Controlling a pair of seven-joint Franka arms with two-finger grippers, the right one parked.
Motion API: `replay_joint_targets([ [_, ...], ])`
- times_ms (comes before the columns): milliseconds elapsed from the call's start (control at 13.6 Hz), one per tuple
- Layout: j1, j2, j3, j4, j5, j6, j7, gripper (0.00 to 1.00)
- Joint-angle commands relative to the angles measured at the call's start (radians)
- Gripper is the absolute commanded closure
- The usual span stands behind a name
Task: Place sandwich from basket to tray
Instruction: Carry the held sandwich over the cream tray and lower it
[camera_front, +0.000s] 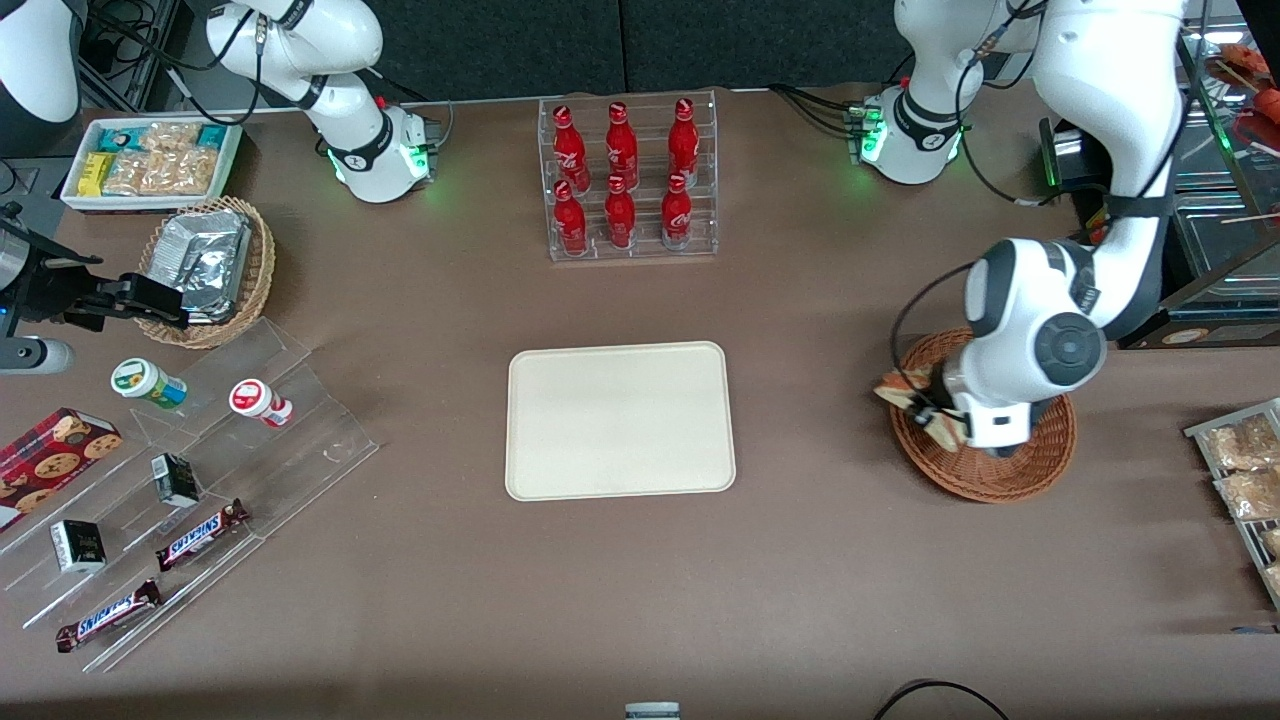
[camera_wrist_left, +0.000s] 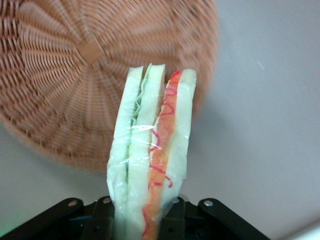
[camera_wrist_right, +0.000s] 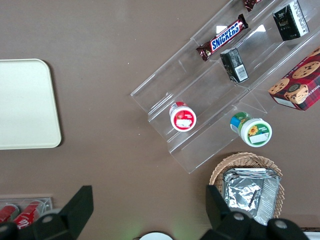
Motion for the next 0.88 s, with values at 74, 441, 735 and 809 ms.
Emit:
replay_joint_targets([
  [74, -0.175, 0.033, 0.014, 0.160, 0.009, -0.136, -0.017, 1.00],
  [441, -0.380, 0.150, 0.008, 0.313, -0.009, -0.128, -0.011, 1.00],
  [735, -0.449, 0.326, -0.025, 0.550, -0.092, -0.107, 0.001, 1.00],
  [809, -0.469, 0.366, -0.023, 0.598, -0.089, -0.075, 0.004, 1.00],
])
